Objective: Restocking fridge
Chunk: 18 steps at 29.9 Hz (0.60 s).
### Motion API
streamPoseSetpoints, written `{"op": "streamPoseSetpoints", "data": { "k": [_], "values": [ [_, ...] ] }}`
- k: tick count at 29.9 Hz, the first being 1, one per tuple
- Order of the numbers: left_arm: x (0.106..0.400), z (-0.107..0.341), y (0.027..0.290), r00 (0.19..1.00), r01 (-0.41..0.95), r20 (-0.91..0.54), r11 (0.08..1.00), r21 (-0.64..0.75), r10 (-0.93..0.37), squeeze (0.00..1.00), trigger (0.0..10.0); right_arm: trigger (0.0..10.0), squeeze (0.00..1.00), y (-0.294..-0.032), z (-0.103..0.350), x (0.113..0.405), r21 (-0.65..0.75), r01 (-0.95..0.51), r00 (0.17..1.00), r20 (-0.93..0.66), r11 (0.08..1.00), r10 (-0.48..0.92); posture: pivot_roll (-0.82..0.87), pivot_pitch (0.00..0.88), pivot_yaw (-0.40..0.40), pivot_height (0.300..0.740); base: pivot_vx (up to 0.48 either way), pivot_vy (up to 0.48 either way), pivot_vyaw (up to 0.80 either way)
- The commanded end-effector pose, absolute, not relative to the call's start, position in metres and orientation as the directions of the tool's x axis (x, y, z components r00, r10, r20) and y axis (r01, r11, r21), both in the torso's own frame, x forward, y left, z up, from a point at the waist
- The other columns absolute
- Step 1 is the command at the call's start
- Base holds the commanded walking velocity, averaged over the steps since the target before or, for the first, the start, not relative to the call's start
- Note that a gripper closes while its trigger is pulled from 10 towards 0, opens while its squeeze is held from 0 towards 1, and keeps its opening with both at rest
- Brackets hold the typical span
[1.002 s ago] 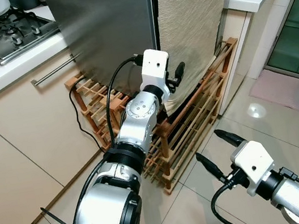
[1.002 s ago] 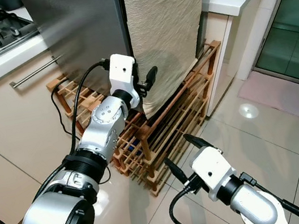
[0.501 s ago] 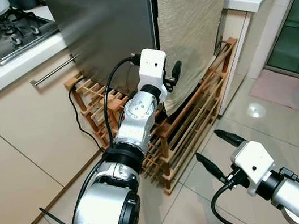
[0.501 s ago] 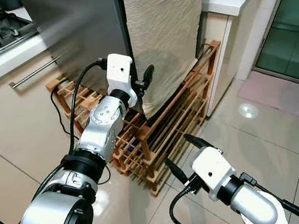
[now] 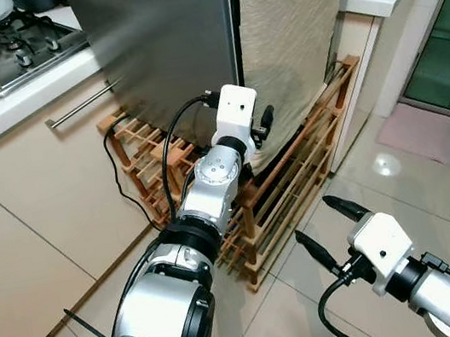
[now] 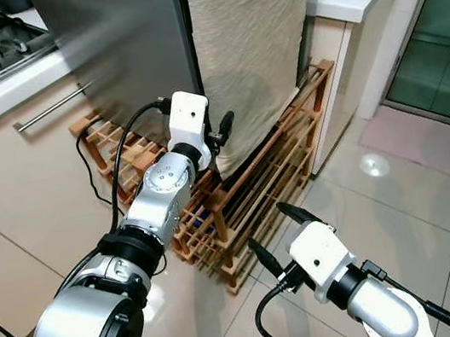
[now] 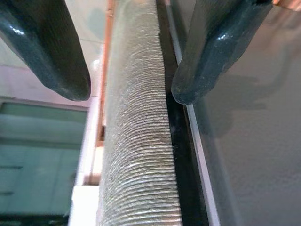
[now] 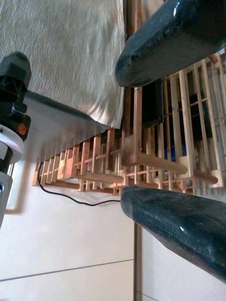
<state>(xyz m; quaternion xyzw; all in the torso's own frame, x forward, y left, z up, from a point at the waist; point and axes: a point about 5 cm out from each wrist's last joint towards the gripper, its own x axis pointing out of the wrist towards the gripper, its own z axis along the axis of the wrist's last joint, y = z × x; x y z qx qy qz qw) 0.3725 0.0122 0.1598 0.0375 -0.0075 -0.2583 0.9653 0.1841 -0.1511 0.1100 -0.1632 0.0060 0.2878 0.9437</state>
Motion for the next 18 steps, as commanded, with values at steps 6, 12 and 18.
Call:
{"op": "streamPoseSetpoints", "data": {
  "k": [6,12,18],
  "values": [
    [0.341,0.177,-0.053,0.659,0.751,0.080,0.659,-0.030,-0.748,0.00,10.0,10.0,0.00,-0.151,0.115,0.183,-0.318,-0.542,0.834,-0.090,0.778,0.545,-0.22,0.046,0.055,0.724,0.000,0.000,0.00],
    [0.330,0.190,-0.063,0.565,0.824,0.151,0.565,-0.046,-0.811,0.00,10.0,10.0,0.00,-0.150,0.115,0.184,-0.315,-0.540,0.835,-0.088,0.781,0.543,-0.22,0.049,0.058,0.724,0.000,0.000,0.00],
    [0.325,0.199,-0.064,0.513,0.856,0.192,0.516,-0.037,-0.837,0.00,10.0,10.0,0.00,-0.150,0.116,0.185,-0.314,-0.535,0.838,-0.085,0.784,0.538,-0.21,0.049,0.060,0.724,0.000,0.000,0.00]
  ]
}}
